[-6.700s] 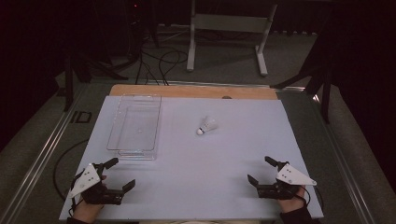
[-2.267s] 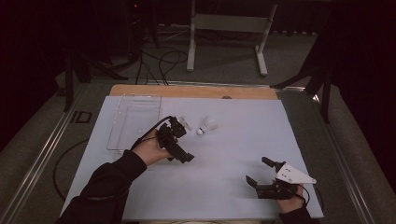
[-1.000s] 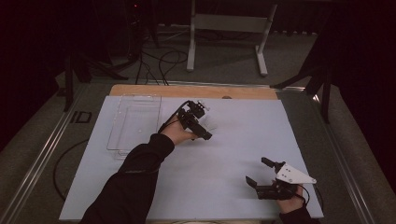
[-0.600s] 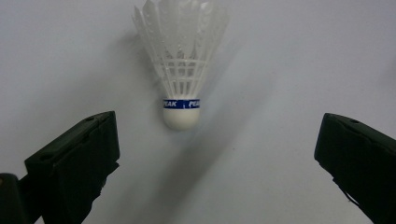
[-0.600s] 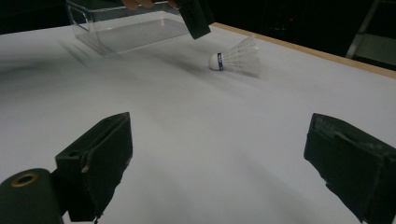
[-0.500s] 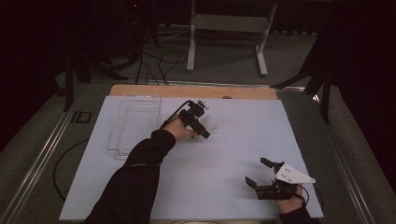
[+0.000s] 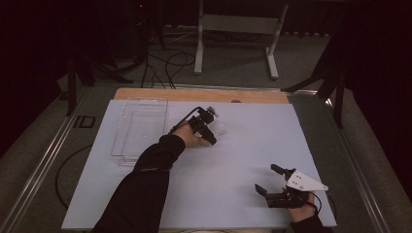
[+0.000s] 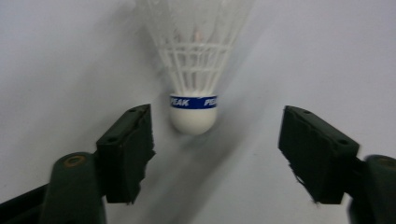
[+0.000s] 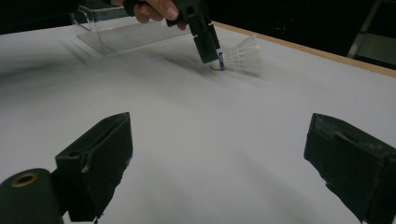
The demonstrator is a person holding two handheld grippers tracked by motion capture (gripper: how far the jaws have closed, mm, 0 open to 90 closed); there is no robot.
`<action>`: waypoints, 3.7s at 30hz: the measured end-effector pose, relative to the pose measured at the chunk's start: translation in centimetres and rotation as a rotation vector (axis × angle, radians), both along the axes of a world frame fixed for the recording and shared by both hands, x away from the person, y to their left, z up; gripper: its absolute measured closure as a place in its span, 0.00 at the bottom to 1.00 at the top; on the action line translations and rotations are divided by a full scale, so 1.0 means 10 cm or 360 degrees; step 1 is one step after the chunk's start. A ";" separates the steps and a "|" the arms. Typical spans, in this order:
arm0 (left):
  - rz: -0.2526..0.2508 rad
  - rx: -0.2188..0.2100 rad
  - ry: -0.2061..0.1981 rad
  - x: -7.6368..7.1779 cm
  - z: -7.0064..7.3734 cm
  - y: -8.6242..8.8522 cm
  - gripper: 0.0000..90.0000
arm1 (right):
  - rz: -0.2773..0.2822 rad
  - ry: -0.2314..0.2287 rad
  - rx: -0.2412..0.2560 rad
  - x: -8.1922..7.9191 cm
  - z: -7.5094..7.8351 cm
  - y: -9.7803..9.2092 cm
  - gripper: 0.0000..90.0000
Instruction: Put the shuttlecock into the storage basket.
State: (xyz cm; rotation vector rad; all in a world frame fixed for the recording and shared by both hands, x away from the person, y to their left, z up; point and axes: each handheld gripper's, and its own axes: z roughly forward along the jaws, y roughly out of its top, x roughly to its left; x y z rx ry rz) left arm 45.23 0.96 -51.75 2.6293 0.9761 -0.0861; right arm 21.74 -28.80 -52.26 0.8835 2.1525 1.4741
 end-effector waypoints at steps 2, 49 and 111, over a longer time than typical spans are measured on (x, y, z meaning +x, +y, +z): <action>0.0002 0.0021 0.0003 0.01 -0.04 0.00 0.40 | 0.0002 -0.0002 0.0000 0.00 0.00 0.00 0.09; -0.0291 0.0038 0.0099 -0.17 0.32 -0.10 0.74 | -0.0011 -0.0008 -0.0003 0.00 0.01 -0.01 0.09; -0.0341 -0.0046 -0.0001 -0.68 1.44 0.82 0.74 | -0.0039 -0.0014 -0.0013 0.00 0.01 -0.01 0.09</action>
